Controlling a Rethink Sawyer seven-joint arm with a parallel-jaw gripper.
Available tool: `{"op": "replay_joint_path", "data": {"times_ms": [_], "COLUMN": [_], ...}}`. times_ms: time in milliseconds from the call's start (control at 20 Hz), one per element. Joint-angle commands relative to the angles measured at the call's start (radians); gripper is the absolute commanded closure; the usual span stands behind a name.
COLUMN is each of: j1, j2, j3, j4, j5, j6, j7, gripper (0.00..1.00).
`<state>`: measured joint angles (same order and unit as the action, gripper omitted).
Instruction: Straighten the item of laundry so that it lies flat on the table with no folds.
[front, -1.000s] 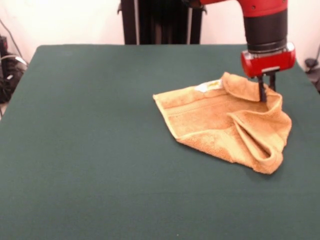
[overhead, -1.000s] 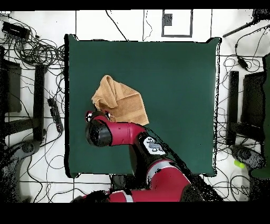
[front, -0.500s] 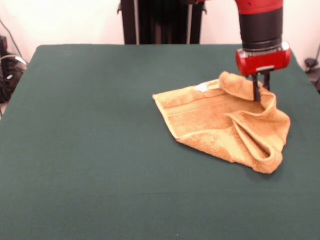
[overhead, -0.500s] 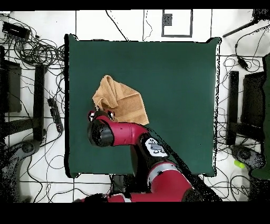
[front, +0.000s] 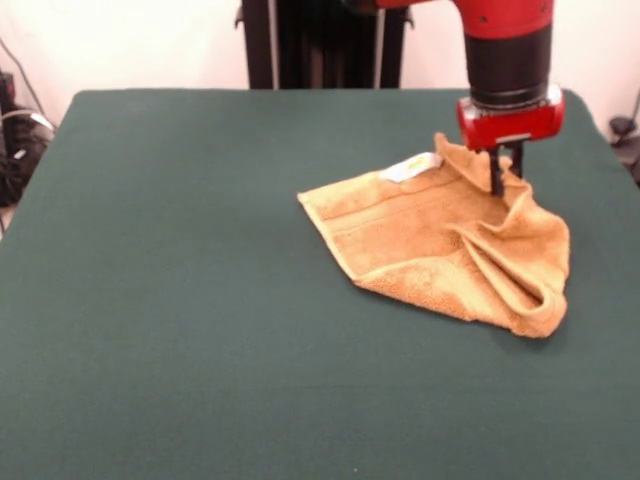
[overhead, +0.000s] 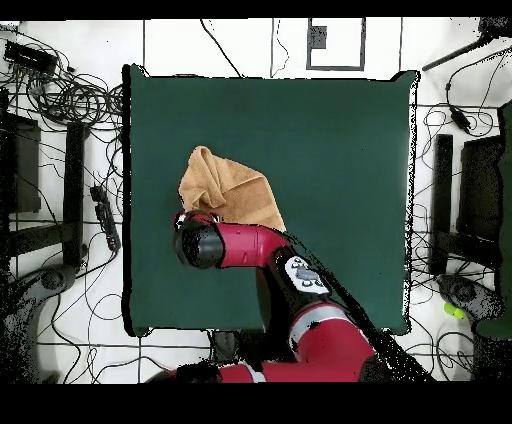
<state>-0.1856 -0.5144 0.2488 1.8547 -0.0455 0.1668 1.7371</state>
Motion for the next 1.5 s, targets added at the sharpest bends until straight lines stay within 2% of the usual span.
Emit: {"op": "replay_joint_path", "data": {"times_ms": [50,150,450,650,750,850,1100,1250,1500], "j1": [-0.033,-0.059,-0.115,-0.114,-0.107,-0.084,0.041,0.025,-0.038], "j2": [0.106,0.096,0.091,0.102,0.11,0.094,0.007,-0.025,-0.068], "j3": [0.106,0.135,0.215,0.223,0.216,0.197,0.096,0.123,0.18], "j4": [-0.171,-0.149,-0.054,-0.027,-0.029,-0.011,-0.005,0.017,0.095], "j5": [-0.062,-0.084,-0.075,-0.1,-0.096,-0.06,0.075,0.13,0.122], "j6": [0.244,0.174,-0.082,-0.15,-0.14,-0.155,-0.121,-0.01,-0.045], "j7": [-0.114,-0.091,0.108,0.133,0.135,0.184,0.295,0.289,0.245], "gripper": [1.0,1.0,1.0,1.0,1.0,1.0,1.0,1.0,1.0]}}
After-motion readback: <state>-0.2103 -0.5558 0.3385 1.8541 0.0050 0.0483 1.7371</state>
